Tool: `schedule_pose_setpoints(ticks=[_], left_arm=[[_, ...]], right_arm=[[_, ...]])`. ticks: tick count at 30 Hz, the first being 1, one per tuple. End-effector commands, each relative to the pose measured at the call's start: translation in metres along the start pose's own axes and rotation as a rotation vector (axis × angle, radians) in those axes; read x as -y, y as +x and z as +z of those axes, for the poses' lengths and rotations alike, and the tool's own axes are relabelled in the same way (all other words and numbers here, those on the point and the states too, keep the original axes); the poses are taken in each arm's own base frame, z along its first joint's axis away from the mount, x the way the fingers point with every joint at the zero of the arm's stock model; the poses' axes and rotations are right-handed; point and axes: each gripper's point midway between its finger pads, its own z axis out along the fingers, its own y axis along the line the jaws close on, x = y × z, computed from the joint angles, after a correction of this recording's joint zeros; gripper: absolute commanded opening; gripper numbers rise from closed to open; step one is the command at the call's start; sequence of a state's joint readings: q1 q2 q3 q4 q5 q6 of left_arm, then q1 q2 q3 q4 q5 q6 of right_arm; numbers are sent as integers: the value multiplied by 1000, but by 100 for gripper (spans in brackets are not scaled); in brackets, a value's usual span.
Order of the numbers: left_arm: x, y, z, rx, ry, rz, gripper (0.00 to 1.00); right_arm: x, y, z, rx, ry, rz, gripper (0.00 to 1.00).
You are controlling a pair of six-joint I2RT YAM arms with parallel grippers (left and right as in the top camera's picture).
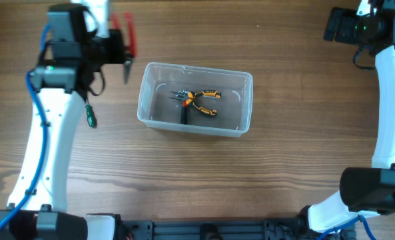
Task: Pack container
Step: 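Carry the red pliers into the container and release them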
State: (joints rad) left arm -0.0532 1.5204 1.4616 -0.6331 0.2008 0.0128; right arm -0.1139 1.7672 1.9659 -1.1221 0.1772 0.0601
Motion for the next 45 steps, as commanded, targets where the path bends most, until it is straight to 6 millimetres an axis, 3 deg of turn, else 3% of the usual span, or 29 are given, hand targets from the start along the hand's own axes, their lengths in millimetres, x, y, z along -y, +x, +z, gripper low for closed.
schedule_pose_setpoints(ticks=[1,2,5,8,14,19,26,28,29,31,33,34,38,39,40,42,45], left_arm=[[82,1,-8,31,219,391,4],[105,12,-4,15,264,516,4],[139,44,5,-49,352,735,4],[156,93,20,-181,447,939,4],[171,165,56,-415,559,1011,4],[182,215,81,-540,624,1091,4],[173,238,98,-619,608,1117,4],[171,237,99,-619,595,1122,4],[171,237,100,-619,592,1123,9],[170,237,100,-620,588,1124,31],[170,236,100,-617,587,1124,37],[171,236,101,-613,586,1125,46],[177,218,105,-554,539,1045,46],[179,201,103,-511,513,1004,46],[180,160,95,-426,461,917,48],[175,124,84,-356,408,819,48],[138,53,59,-235,254,516,49]], right_arm=[[1,-3,-4,16,4,19,100],[1,-4,-4,16,4,20,100],[1,-3,-4,16,4,20,100],[1,-3,-4,16,4,19,100],[1,-3,-4,16,4,19,100],[1,-3,-4,16,4,19,100],[1,-4,-4,16,4,19,100],[1,-3,-4,16,4,19,100],[1,-4,-4,16,4,20,100],[1,-4,-4,16,4,20,100],[1,-3,-4,16,4,19,100],[1,-4,-4,16,4,20,100],[1,-4,-4,16,4,20,100],[1,-3,-4,16,4,19,100],[1,-3,-4,16,4,19,100],[1,-3,-4,16,4,20,100],[1,-3,-4,16,4,20,100]])
